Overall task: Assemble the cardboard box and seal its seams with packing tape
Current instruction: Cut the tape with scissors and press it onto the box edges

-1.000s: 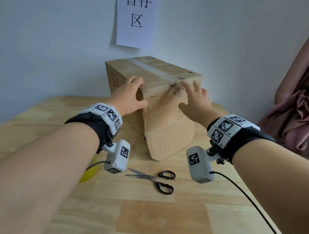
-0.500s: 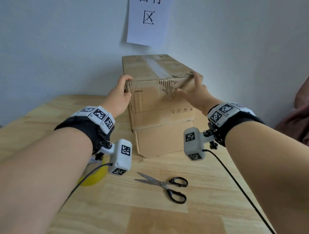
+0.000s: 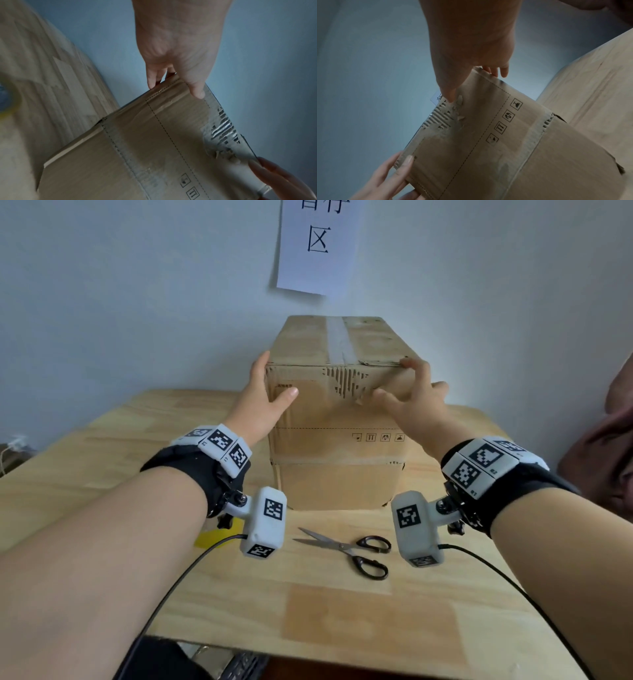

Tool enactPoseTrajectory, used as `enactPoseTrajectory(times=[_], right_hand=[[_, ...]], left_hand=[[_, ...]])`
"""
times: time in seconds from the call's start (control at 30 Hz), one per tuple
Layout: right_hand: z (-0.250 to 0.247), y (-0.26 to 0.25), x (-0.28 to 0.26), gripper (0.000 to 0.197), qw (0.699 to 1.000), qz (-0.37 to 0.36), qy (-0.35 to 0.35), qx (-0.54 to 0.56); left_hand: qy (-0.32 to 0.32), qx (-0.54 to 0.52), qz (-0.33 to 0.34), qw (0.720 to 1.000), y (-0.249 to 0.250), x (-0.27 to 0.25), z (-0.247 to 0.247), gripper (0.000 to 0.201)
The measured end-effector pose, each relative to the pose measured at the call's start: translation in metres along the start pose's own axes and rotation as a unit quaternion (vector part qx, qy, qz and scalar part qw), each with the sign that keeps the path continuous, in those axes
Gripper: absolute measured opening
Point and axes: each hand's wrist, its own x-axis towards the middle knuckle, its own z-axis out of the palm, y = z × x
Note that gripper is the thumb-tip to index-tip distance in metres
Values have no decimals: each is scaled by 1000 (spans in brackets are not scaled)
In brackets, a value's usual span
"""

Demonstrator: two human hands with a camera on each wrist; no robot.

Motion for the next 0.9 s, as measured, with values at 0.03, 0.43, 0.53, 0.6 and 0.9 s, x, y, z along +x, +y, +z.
enactPoseTrajectory(times=[0.03, 0.43, 0.53, 0.6, 0.9], right_hand=[[-2, -1, -6, 55, 1000, 4, 8, 1], [22, -31, -65, 46, 959, -150, 204, -124], [61, -31, -77, 24, 960, -240, 88, -112], [86, -23, -84, 18, 964, -237, -21, -117], [159, 11, -89, 28, 951, -70, -256, -158]], left_hand=[[-3, -4, -1, 1000, 0, -5, -1, 78], [-22, 124, -19, 992, -3, -51, -24, 51], [-38, 194, -43, 979, -39, -65, -34, 40], [-72, 233, -73, 967, -67, -79, -35, 41], [-231, 328, -144, 904, -131, -94, -18, 68]])
